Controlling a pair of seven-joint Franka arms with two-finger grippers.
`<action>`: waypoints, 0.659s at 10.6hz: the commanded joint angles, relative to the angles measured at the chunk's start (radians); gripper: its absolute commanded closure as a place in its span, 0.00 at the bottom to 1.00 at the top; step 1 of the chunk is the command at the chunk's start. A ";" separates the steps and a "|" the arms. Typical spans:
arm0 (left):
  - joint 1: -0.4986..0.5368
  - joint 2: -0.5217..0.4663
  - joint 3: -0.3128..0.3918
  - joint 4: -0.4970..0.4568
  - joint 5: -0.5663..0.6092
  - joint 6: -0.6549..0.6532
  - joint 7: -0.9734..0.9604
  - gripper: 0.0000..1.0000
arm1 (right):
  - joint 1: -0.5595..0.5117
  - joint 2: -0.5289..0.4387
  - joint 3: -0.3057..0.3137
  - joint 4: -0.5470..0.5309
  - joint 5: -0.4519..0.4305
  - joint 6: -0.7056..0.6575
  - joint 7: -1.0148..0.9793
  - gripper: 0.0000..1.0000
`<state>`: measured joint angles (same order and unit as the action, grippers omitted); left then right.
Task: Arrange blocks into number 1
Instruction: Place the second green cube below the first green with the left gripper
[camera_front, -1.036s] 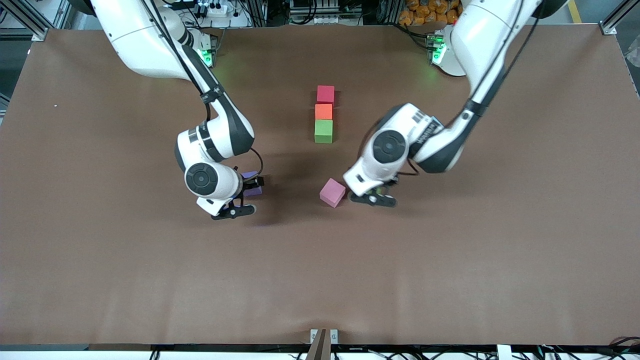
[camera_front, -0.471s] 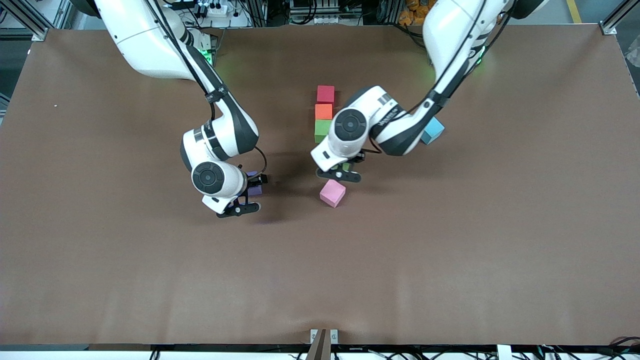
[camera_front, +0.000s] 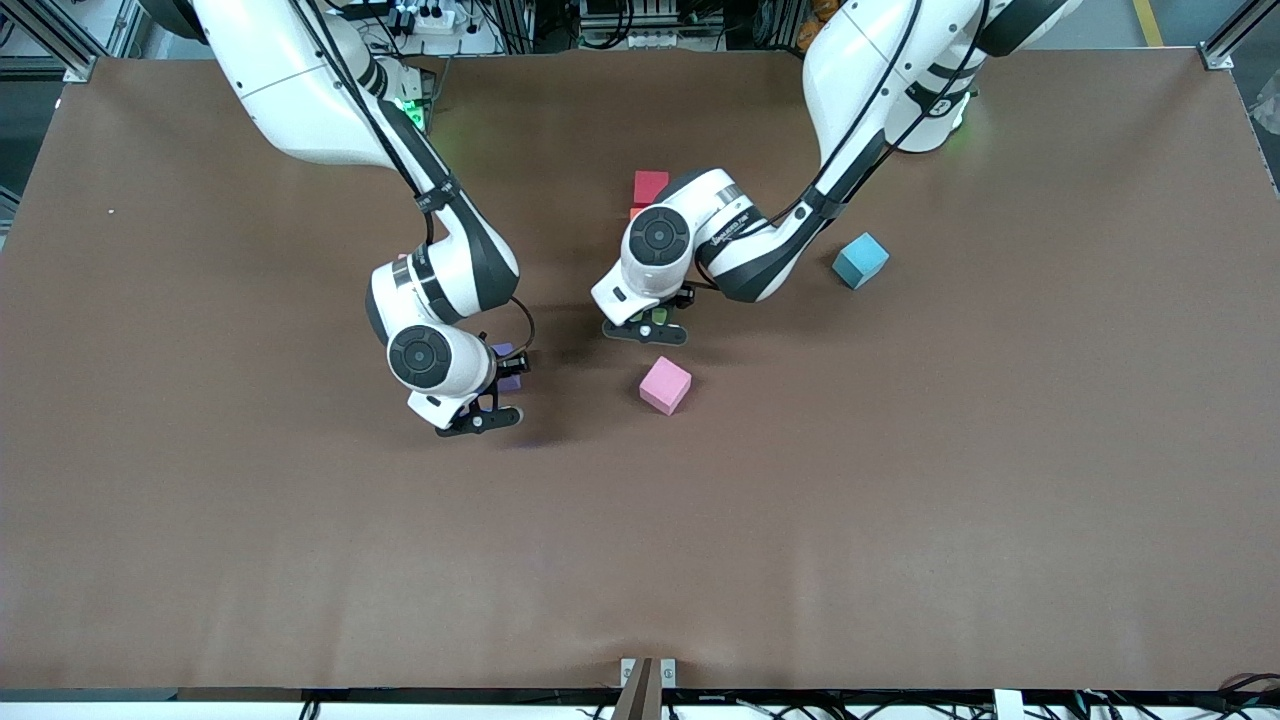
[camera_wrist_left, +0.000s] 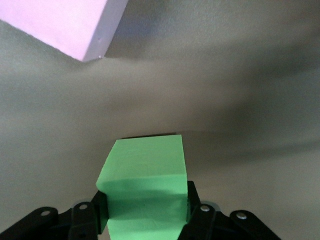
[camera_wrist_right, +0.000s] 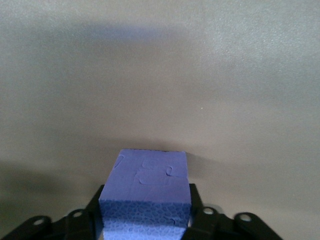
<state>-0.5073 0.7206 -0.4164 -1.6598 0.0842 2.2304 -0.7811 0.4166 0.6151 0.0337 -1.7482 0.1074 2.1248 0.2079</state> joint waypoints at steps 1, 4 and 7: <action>-0.005 -0.007 0.007 -0.027 -0.020 0.009 -0.032 1.00 | -0.001 -0.005 0.005 -0.008 -0.002 0.014 -0.007 1.00; -0.005 -0.012 0.007 -0.044 -0.020 0.005 -0.058 1.00 | -0.001 -0.006 0.005 -0.008 -0.002 0.014 -0.002 1.00; -0.014 -0.007 0.004 -0.043 -0.018 0.006 -0.067 1.00 | -0.001 -0.015 0.008 -0.005 -0.002 0.012 0.004 1.00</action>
<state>-0.5077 0.7219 -0.4164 -1.6721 0.0842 2.2305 -0.8270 0.4167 0.6143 0.0343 -1.7476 0.1075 2.1298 0.2079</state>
